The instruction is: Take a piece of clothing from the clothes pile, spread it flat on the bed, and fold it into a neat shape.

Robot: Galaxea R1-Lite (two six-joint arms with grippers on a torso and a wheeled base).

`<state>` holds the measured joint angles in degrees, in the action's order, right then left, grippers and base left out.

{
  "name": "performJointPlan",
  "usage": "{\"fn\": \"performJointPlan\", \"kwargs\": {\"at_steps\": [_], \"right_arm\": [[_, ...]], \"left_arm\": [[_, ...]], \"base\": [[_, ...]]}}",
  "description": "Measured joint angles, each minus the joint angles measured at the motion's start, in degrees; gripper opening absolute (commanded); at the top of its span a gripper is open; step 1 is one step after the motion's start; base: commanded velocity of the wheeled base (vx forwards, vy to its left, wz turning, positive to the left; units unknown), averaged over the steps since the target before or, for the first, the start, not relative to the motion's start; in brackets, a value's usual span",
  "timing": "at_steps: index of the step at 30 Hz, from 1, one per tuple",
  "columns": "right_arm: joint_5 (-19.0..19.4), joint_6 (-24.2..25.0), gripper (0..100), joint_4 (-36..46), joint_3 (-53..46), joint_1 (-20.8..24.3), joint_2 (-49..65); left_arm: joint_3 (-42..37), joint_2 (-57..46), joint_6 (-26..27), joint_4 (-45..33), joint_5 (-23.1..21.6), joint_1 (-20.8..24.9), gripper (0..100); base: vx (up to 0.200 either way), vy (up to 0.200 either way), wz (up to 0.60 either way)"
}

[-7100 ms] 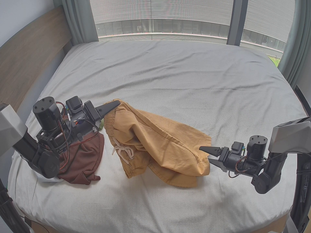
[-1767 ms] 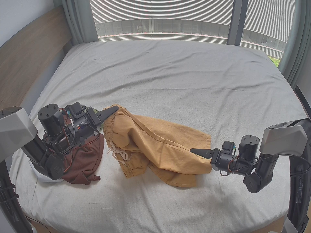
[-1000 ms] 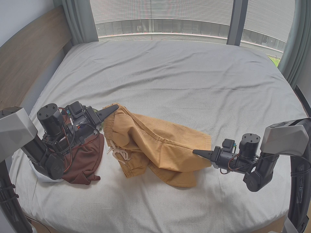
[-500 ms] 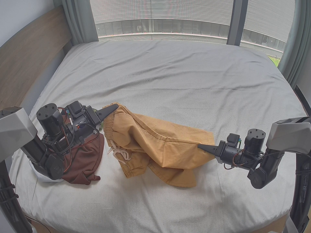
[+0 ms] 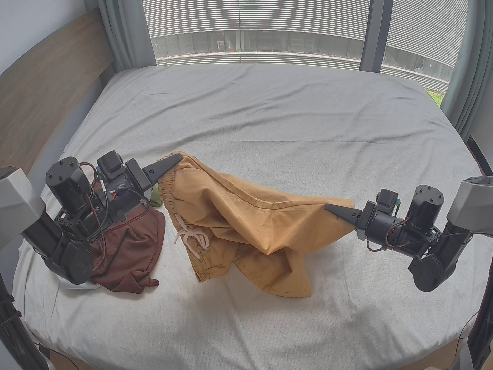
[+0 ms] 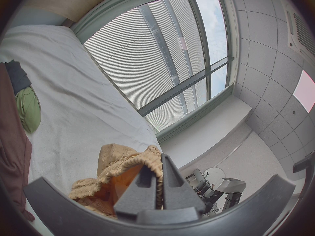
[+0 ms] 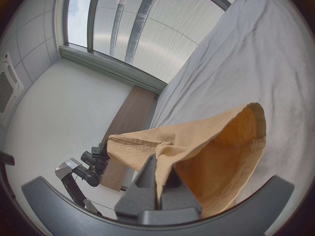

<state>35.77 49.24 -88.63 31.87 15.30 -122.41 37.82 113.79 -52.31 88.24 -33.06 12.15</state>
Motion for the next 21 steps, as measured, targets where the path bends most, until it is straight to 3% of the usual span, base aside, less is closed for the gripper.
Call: {"fn": "performJointPlan", "kwargs": {"at_steps": [11, 21], "right_arm": [[0.24, -2.17, 0, 0.06, -0.43, -0.23, 3.88], [0.37, -2.16, 0, 0.06, 0.00, -1.19, 6.73]], "left_arm": [[-0.52, -2.18, 0.80, -0.02, 0.00, -0.22, 0], [-2.32, -2.27, 10.79, 0.01, -3.69, -0.48, 0]], "base": [[0.000, 0.000, 0.00], [0.000, 0.000, 0.00]]}}
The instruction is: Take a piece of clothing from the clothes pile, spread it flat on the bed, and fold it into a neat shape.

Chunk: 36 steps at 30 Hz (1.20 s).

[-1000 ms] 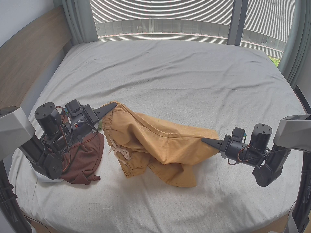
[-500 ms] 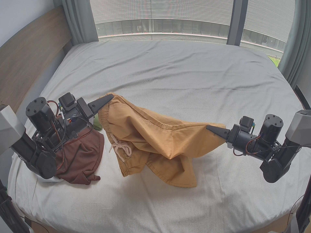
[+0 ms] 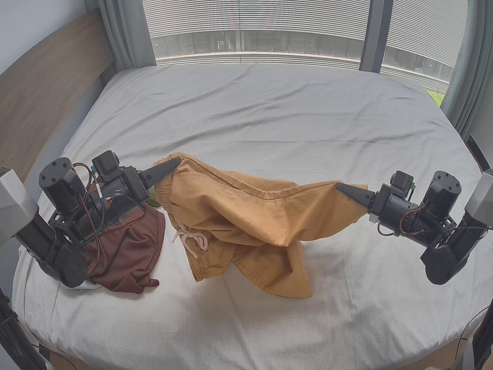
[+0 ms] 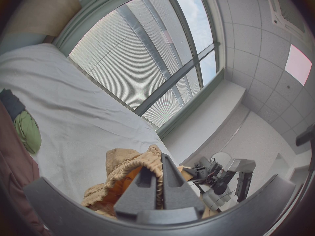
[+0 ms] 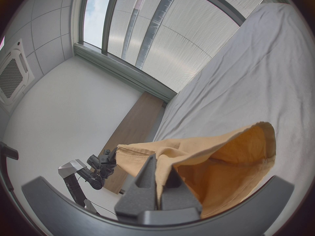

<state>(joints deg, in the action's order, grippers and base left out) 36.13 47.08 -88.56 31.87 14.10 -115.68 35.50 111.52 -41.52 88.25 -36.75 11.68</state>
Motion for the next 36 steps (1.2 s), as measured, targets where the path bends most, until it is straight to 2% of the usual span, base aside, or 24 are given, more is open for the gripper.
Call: {"fn": "performJointPlan", "kwargs": {"at_steps": [13, 36], "right_arm": [[0.16, -0.01, 0, 0.00, 0.27, -0.83, 2.65], [0.38, 0.05, 0, -0.01, 1.18, -4.60, 4.74]], "left_arm": [[-1.27, 0.16, 10.11, -0.01, -2.96, -3.00, 0], [0.74, 0.91, 10.07, -0.01, -2.90, -6.73, 0]], "base": [[0.000, 0.000, 0.00], [0.000, 0.000, 0.00]]}}
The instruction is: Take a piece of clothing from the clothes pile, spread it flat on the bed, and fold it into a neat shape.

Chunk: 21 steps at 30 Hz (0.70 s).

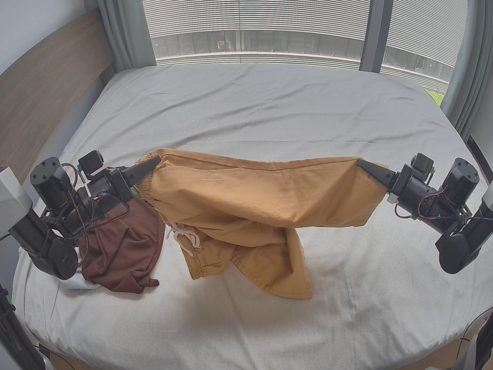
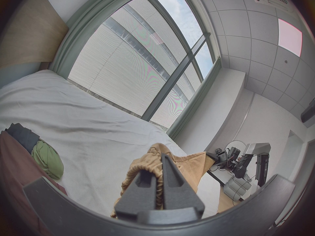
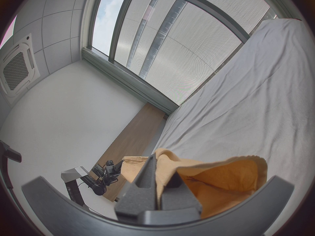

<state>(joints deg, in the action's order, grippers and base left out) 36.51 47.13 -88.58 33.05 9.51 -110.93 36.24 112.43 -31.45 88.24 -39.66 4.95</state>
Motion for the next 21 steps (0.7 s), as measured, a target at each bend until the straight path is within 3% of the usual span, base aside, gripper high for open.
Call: {"fn": "performJointPlan", "kwargs": {"at_steps": [21], "right_arm": [[0.85, 0.22, 0, 0.09, 0.88, -3.39, 0.96]], "left_arm": [[1.77, 1.24, -0.27, -0.79, 0.49, -2.19, 0]], "base": [[0.000, 0.000, 0.00]]}}
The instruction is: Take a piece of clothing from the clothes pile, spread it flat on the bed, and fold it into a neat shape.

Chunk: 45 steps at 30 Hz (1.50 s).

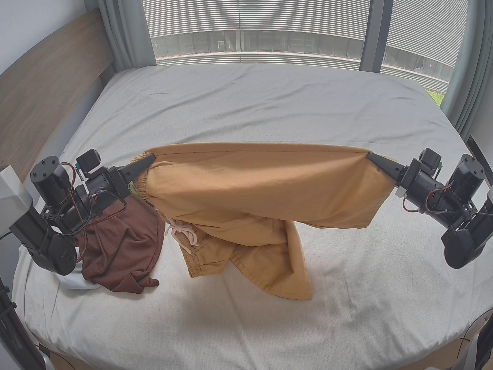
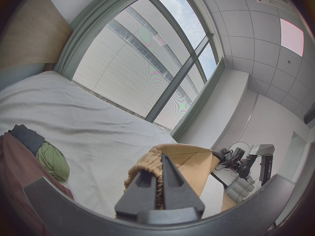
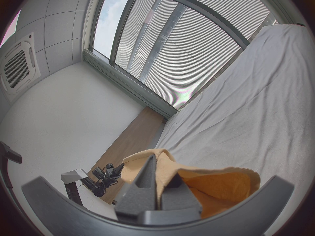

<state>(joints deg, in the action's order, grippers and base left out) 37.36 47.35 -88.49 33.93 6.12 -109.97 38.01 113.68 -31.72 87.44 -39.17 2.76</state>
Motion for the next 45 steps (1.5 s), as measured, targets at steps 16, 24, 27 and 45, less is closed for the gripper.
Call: {"fn": "performJointPlan", "kwargs": {"at_steps": [16, 24, 27, 45], "right_arm": [[0.79, 0.02, 0, 0.02, 0.55, -2.16, 0.13], [0.87, -0.05, 0, 0.02, 0.77, -3.06, -0.06], [0.79, -0.16, 0, 0.02, 0.77, -2.95, -0.15], [0.35, -0.50, 0, 0.13, 7.33, 2.94, -3.75]], "left_arm": [[0.77, 0.51, 0.02, -0.38, 0.01, -0.67, 0], [0.90, 0.52, 0.02, -0.44, 0.01, -1.08, 0], [0.90, 0.52, 0.02, -0.43, 0.06, -1.11, 0], [-1.35, -1.27, 0.00, -0.24, 0.22, -1.94, 0]], "base": [[0.000, 0.000, 0.00], [0.000, 0.000, 0.00], [0.000, 0.000, 0.00], [0.000, 0.000, 0.00]]}}
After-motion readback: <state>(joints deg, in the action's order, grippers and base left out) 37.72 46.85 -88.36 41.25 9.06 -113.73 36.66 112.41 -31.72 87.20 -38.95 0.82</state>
